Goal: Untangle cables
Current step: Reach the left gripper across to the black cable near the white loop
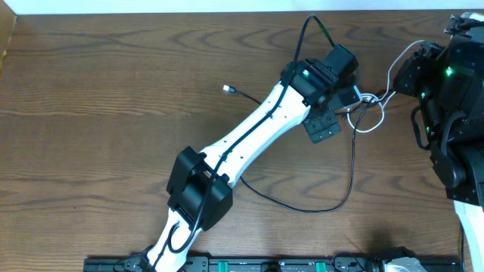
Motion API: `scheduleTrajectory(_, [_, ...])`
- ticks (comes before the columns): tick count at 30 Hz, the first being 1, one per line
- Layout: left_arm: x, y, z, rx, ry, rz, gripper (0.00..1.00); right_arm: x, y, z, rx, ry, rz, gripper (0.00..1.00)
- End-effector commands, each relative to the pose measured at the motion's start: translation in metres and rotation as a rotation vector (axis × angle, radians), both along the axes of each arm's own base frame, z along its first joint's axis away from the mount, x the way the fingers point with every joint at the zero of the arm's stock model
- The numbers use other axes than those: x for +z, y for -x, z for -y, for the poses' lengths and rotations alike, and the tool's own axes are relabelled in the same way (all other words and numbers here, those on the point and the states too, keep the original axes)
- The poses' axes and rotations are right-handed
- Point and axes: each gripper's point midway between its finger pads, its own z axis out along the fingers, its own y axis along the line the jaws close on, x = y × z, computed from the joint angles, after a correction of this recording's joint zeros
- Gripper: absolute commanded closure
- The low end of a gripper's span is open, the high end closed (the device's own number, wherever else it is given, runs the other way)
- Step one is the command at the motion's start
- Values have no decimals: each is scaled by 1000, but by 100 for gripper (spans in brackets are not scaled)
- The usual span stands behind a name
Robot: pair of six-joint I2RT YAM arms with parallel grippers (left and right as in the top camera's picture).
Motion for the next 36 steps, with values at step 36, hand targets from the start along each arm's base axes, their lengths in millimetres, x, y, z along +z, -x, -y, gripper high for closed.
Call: scheduleTrajectory(36, [-47,-23,41,-19,184,85,21,22,25,3,15,11,52,99])
